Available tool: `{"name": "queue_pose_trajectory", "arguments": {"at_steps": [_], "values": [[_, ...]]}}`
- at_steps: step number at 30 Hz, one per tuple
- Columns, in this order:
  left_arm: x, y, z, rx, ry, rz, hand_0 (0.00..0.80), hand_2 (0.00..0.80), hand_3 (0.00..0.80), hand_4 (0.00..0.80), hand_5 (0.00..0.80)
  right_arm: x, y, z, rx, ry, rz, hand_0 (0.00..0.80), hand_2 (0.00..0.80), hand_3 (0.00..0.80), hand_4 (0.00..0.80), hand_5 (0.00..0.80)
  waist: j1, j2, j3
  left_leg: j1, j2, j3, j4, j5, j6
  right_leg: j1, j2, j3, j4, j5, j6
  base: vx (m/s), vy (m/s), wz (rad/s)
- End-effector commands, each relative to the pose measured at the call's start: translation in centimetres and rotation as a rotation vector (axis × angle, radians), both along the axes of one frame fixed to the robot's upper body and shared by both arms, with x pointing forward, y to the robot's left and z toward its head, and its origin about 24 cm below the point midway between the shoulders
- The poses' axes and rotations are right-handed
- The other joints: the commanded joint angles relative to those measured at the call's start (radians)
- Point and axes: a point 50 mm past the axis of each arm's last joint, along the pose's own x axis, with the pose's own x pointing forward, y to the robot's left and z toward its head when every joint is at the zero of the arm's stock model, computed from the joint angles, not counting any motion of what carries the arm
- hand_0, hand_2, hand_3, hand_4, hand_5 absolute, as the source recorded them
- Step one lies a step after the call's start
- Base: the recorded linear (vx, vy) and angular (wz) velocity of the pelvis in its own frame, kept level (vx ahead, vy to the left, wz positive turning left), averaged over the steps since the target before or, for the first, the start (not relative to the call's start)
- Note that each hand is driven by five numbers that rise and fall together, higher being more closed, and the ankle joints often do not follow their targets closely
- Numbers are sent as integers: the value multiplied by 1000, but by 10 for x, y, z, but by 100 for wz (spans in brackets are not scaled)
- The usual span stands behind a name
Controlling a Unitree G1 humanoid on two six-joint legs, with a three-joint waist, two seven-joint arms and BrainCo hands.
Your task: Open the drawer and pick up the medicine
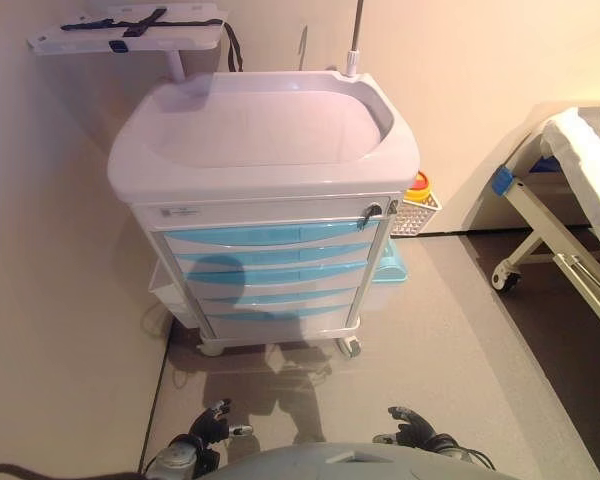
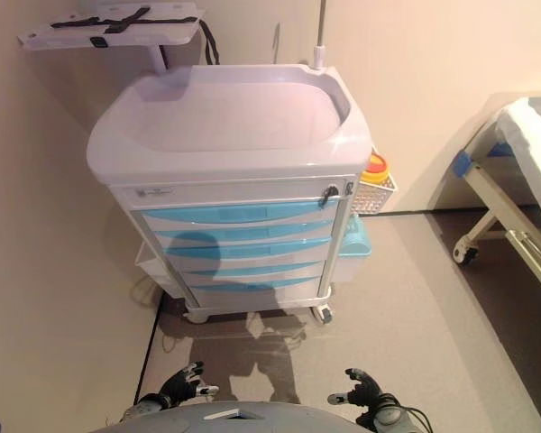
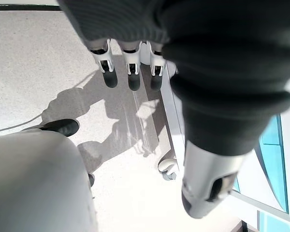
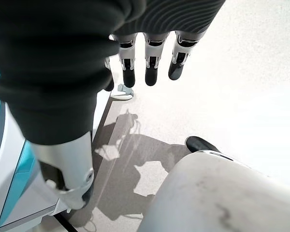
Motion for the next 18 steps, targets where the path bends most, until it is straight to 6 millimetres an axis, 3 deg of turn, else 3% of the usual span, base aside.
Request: {"name": "queue_pose_trajectory", "arguments": {"at_steps": [1, 18], "values": [[12, -16, -1, -59, -19, 22, 0, 0, 0, 0, 0, 14, 8, 1, 10, -14, 54, 0, 0, 0, 0, 0, -4, -6, 7, -7, -43, 9, 7, -54, 17, 14, -25, -11, 39, -9, 57, 0, 0, 0], [6, -12, -3, -3, 8, 56, 0, 0, 0, 0, 0, 10, 8, 0, 12, -3, 47, 0, 0, 0, 0, 0, 0, -7, 15, -11, -46, 1, 11, -54, 21, 11, -27, -14, 50, -14, 56, 4, 1, 0]]}}
